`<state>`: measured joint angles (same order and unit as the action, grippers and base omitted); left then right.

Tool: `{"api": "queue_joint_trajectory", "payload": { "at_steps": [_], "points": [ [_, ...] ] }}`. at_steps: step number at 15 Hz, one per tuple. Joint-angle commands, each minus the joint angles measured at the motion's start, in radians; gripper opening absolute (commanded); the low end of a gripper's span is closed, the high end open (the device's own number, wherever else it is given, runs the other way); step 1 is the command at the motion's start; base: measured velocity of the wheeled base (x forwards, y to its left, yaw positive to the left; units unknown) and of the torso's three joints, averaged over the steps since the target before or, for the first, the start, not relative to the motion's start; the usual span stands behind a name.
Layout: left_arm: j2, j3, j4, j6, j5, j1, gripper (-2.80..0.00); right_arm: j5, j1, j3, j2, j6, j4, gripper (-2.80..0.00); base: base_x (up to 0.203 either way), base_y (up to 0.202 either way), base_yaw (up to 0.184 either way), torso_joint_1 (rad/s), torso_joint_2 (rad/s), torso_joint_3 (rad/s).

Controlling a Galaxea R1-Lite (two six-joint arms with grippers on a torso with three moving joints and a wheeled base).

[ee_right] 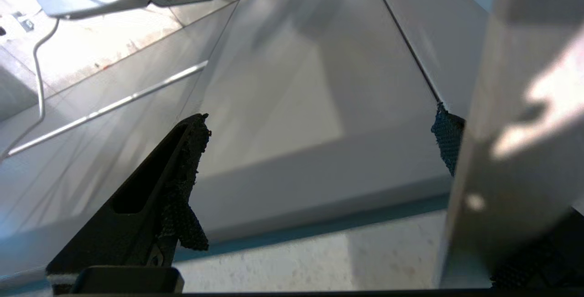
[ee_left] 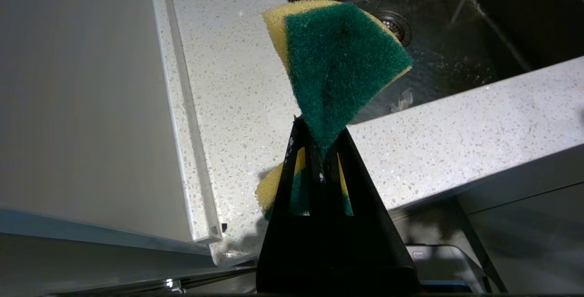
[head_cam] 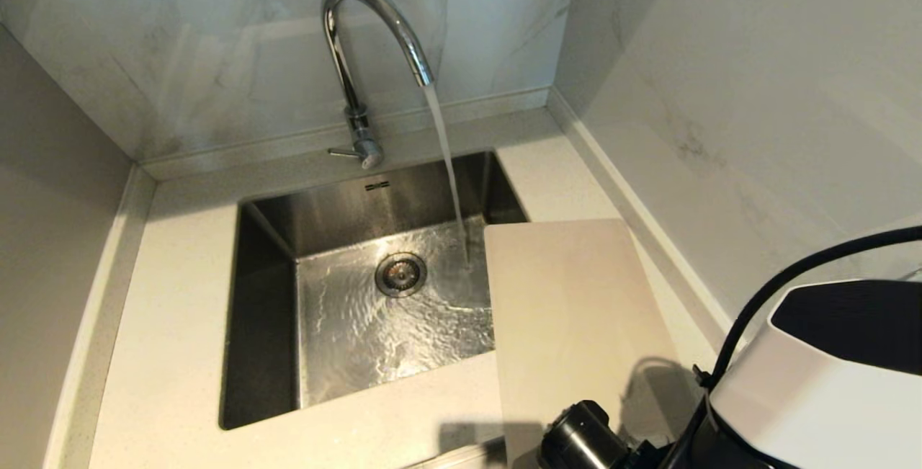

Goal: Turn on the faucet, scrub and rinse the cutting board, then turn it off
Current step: Pick up the cutting board

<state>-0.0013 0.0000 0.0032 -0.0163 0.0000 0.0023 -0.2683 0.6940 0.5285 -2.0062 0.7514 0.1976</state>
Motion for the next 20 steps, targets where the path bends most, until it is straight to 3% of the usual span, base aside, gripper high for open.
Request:
{"api": "queue_joint_trajectory", "payload": {
  "at_steps": [1,20],
  "points": [
    [0.001,0.003,0.000,-0.001,0.000,0.000,-2.80,-0.002,0.000,-0.001,-0.033,0.006,0.028,0.00,0.000,0.000,0.000,0.000,0.00,0.000],
    [0.000,0.002,0.000,-0.001,0.000,0.001,-2.80,-0.032,-0.001,-0.012,-0.037,0.016,0.029,0.00,0.000,0.000,0.000,0.000,0.00,0.000]
  ]
}}
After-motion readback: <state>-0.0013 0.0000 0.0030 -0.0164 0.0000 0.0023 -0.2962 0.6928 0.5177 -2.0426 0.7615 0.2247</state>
